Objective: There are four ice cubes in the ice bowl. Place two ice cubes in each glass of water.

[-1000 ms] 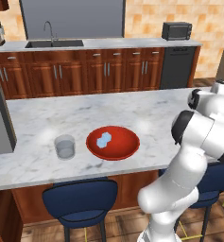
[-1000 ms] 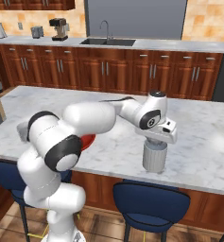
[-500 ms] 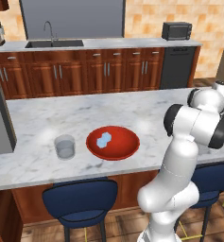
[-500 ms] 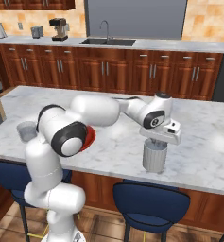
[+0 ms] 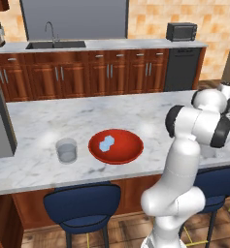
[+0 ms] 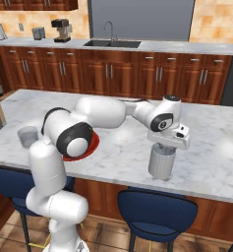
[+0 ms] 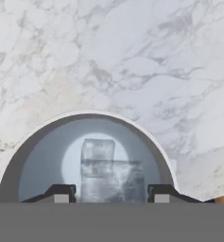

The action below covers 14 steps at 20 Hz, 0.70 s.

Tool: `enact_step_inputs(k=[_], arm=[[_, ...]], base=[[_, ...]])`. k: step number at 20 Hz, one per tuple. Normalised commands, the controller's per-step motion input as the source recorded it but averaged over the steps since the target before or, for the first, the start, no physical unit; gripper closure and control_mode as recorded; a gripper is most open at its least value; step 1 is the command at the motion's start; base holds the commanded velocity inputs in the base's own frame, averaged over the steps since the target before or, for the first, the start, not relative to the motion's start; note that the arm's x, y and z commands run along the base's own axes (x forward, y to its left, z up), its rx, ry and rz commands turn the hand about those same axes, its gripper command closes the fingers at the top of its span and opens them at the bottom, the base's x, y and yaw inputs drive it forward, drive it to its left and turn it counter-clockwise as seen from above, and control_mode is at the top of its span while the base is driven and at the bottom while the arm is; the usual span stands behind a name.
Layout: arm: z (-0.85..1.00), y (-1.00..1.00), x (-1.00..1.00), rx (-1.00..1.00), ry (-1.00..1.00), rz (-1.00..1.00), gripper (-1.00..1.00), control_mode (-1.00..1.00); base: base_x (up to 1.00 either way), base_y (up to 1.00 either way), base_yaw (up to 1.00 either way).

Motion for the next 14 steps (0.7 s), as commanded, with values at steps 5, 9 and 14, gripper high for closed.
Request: enact_step_inputs(k=[5,9,14], arm=[[-0.01,0.0,0.01,0.0,0.0,0.0,-1.0,-1.0],[0.0,0.09,0.0,0.0,0.0,0.0,-1.0,-1.0],[0.35,0.25,-0.49,0.02,-0.07,0.05,-1.0,-1.0]], base=[[0.0,0.0,0.0],[0.0,0.0,0.0],[0.0,0.0,0.0]])
